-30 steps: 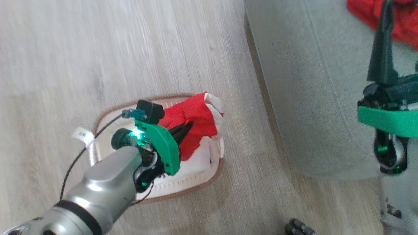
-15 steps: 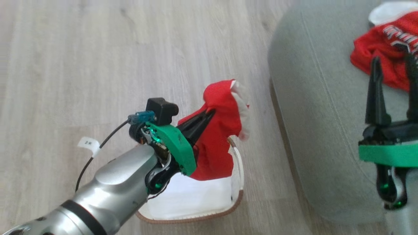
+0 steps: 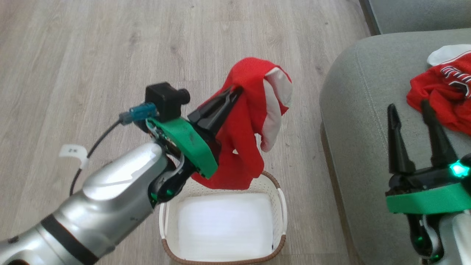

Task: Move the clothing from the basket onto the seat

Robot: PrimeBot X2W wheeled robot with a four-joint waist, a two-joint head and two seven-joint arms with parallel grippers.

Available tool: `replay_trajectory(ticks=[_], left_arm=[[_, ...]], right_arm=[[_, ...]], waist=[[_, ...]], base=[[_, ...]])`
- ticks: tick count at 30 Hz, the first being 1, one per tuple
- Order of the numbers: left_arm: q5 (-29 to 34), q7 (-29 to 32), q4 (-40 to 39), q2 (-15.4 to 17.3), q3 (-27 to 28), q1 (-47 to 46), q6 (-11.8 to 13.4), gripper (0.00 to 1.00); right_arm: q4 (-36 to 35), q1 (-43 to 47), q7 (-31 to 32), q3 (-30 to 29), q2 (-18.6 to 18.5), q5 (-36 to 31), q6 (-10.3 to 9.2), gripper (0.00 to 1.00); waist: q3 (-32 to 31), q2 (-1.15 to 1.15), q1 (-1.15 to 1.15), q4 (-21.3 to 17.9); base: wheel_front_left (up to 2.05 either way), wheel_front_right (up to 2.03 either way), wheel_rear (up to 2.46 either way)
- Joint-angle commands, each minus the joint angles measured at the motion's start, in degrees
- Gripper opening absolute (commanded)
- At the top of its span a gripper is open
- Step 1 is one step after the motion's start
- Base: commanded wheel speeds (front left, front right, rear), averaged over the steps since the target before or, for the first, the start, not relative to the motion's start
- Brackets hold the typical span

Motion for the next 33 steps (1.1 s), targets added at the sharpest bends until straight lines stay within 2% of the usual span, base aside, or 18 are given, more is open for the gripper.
replay_trajectory(ticks=[1, 7, 11, 18, 23, 33], left_arm=[[-0.17, 0.11, -1.82, 1.77, 3.32, -4.08, 0.43, 0.0], [-0.43, 0.99, -4.59, 2.69, 4.04, -4.72, 1.91, 0.0], [-0.38, 1.3, -5.61, 3.16, 4.2, -5.0, 2.41, 0.0], [-0.03, 2.11, -6.72, 3.03, 3.61, -5.61, 2.52, 0.0], [0.37, 2.76, -7.36, 2.22, 2.76, -6.08, 2.43, 0.0], [0.89, 3.6, -8.18, 0.03, 0.86, -6.4, 1.91, 0.0]], right_arm=[[-1.58, -0.82, -0.29, 1.5, -1.58, 0.47, -0.01, 1.0], [-1.59, -0.84, -0.29, 4.77, -2.49, 1.41, -0.01, 1.0], [-1.5, -1.51, 0.29, 8.4, -3.21, 4.49, -0.01, 1.0], [-0.78, -5.18, 4.18, 17.33, -8.25, 7.1, -0.01, 1.0], [2.07, -10.32, 5.93, 23.96, -9.96, 7.82, -0.01, 1.0], [12.33, -20.14, 7.17, 34.12, -9.23, 9.64, -0.01, 1.0]], waist=[[0.06, 0.0, 0.01, 0.01], [0.49, 0.0, 0.01, -0.06], [0.92, 0.0, 0.01, -0.13], [0.76, 0.0, 0.01, -0.07], [0.69, 0.0, 0.01, 0.32], [0.25, 0.0, 0.01, 1.67]], base=[[0.0, 0.0, 0.0], [0.0, 0.0, 0.0], [0.0, 0.0, 0.0], [0.0, 0.0, 0.0], [0.0, 0.0, 0.0], [0.0, 0.0, 0.0]])
